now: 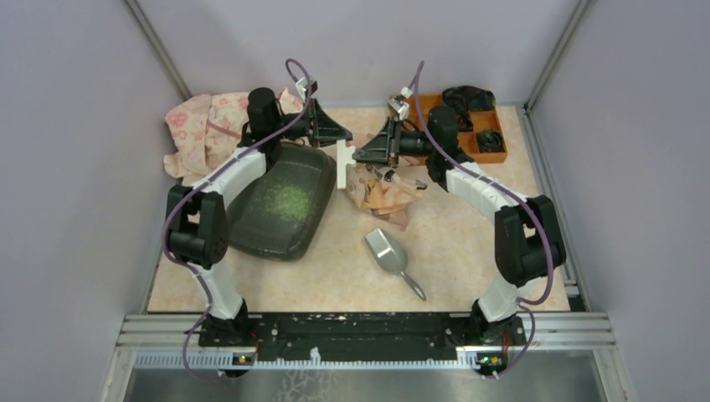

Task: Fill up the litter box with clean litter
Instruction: Pick up the clamp at the center of the board.

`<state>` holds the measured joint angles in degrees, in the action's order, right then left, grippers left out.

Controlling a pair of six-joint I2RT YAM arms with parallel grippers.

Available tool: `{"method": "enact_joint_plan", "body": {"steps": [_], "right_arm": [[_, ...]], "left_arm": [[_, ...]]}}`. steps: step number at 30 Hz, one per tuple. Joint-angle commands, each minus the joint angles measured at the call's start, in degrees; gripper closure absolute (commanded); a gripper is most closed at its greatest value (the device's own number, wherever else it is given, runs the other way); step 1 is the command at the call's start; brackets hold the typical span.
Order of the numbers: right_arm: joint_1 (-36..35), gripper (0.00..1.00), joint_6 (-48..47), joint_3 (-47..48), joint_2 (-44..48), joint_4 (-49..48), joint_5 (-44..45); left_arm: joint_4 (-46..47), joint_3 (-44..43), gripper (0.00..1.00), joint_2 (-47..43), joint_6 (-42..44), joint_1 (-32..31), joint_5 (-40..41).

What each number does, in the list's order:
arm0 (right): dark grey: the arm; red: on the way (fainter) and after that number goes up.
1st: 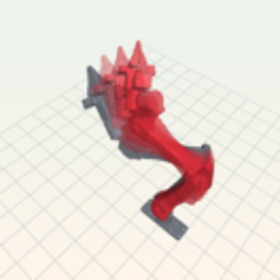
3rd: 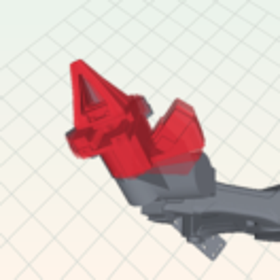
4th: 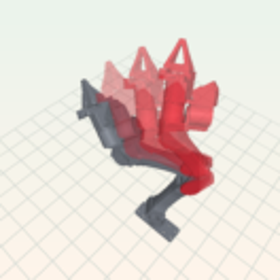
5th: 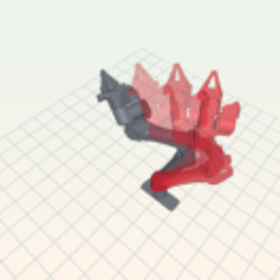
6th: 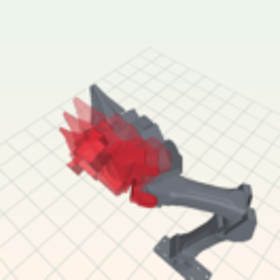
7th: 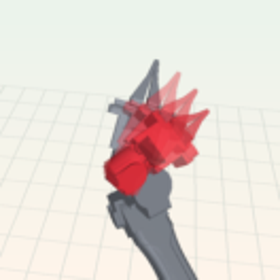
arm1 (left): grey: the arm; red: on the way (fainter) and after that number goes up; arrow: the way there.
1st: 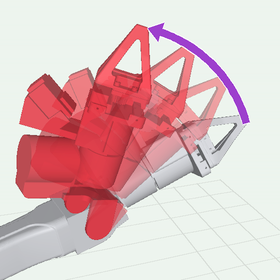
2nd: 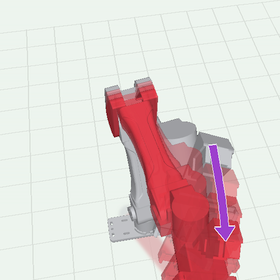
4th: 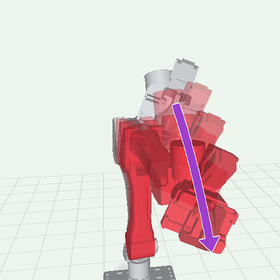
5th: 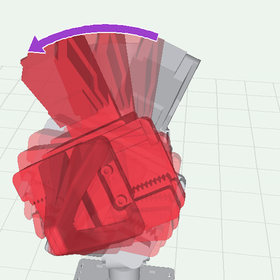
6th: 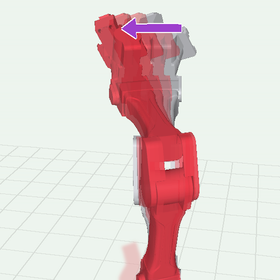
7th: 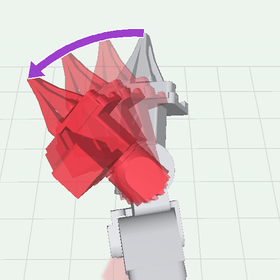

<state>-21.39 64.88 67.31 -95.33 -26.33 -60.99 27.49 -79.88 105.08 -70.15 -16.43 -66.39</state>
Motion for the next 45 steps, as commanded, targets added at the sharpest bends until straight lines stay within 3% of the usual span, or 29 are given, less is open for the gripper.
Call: {"method": "enact_joint_plan", "body": {"steps": [1, 3, 12, 22, 30, 45], "right_arm": [[-1.0, 0.95, -1.5, 4.1, 0.2, -1.5, 0.9], [-1.2, 1.00, -2.7, 4.7, 0.2, 0.4, 1.4], [-1.5, 1.00, -8.4, 6.6, 1.3, 8.8, 2.9], [-1.5, 1.00, -7.2, 5.5, 1.8, 7.0, 3.0], [-1.5, 1.00, 6.2, -0.4, 1.9, -12.0, 0.8], [-0.7, 1.00, 4.5, 0.5, 2.7, -9.2, 1.9]], "left_arm": [[0.3, -0.9, 0.87, -1.4, 1.5, -0.9, -1.1], [-0.5, -1.4, 0.86, -1.3, 2.0, -1.0, -1.2], [-13.4, -10.1, 0.51, 0.6, 10.3, -0.9, -0.2], [-13.4, -9.8, 0.49, 0.3, 10.5, -0.6, 0.5], [-11.1, -9.5, 0.44, 0.0, 9.1, 1.0, 0.9], [-9.7, -4.2, 0.41, -3.0, 9.9, 3.5, -0.2]]}}
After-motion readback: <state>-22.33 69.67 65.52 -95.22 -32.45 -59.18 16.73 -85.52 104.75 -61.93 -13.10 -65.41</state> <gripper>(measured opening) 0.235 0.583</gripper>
